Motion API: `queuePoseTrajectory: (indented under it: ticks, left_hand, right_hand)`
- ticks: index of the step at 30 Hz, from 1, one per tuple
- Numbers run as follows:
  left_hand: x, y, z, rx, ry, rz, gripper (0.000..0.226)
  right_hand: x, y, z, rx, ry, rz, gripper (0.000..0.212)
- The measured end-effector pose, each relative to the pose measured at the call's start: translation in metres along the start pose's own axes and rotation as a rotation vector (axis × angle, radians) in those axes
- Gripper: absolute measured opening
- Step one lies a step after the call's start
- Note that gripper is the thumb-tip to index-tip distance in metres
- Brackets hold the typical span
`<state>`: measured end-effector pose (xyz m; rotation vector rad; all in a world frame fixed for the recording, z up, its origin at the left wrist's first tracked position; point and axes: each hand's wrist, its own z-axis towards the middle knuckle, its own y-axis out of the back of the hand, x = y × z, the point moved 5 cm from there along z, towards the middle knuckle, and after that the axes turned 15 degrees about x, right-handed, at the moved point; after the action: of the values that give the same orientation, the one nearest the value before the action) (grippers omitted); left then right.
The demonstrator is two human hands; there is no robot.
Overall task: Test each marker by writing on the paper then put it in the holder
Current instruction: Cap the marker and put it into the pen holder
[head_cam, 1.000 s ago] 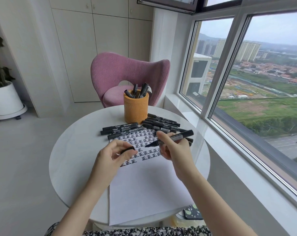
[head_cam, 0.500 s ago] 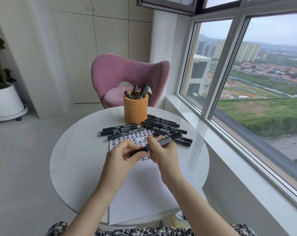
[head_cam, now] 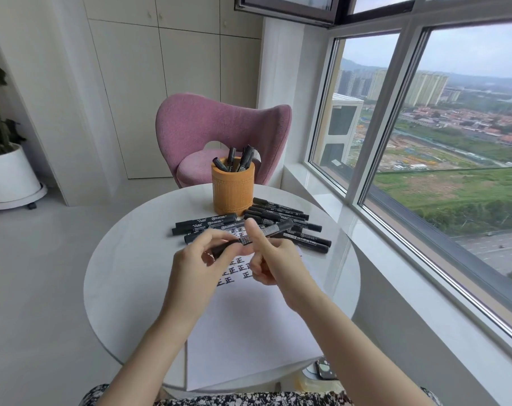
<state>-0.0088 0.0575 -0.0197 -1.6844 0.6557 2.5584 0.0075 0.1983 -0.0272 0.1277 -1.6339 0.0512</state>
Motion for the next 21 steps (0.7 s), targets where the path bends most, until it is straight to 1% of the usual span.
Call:
queuePoseTrajectory:
  ticks: [1,2,4,5,6,8,10,11,13,16,19,21]
  left_hand:
    - [0.001,0.004,0.002,-0.017,0.000,0.013,0.008]
    - [0.003,0.007,0.003,-0.030,0.005,0.024,0.005]
    - [0.006,0.013,0.007,-0.036,0.019,0.038,0.002]
    - [0.008,0.014,0.008,-0.033,0.025,0.041,0.001]
    - [0.008,0.014,0.010,-0.029,0.027,0.045,0.002]
    - [0.008,0.013,0.013,-0.025,0.026,0.042,0.004]
    - [0.006,0.013,0.018,-0.040,0.028,0.019,0.007]
    - [0.005,0.014,0.020,-0.053,0.032,0.002,0.008]
    - [0.006,0.017,0.025,-0.064,0.044,-0.029,0.012]
    - [0.015,0.022,0.033,-0.053,0.078,0.002,0.017]
    - [0.033,0.028,0.038,-0.077,0.109,0.138,0.006]
    - [0.046,0.030,0.040,-0.080,0.121,0.252,0.008]
  right_hand:
    - [0.001,0.004,-0.001,-0.032,0.006,-0.054,0.052]
    - [0.004,0.011,-0.001,-0.093,0.060,-0.128,0.046]
    - [0.014,0.021,-0.003,-0.221,0.246,-0.341,0.030]
    - [0.020,0.021,-0.002,-0.226,0.332,-0.475,0.022]
    - [0.024,0.018,0.000,-0.201,0.394,-0.628,0.019]
    - [0.028,0.009,0.007,-0.149,0.487,-0.883,0.024]
    - [0.031,0.003,0.015,-0.146,0.543,-0.991,0.021]
    - [0.032,0.000,0.019,-0.145,0.556,-1.011,0.020]
    - [0.032,0.001,0.030,-0.131,0.563,-0.961,0.022]
    - [0.040,0.012,0.047,-0.171,0.535,-0.704,0.018]
    - [0.060,0.026,0.067,-0.298,0.515,-0.475,0.011]
    - [0.073,0.032,0.084,-0.365,0.506,-0.410,0.015]
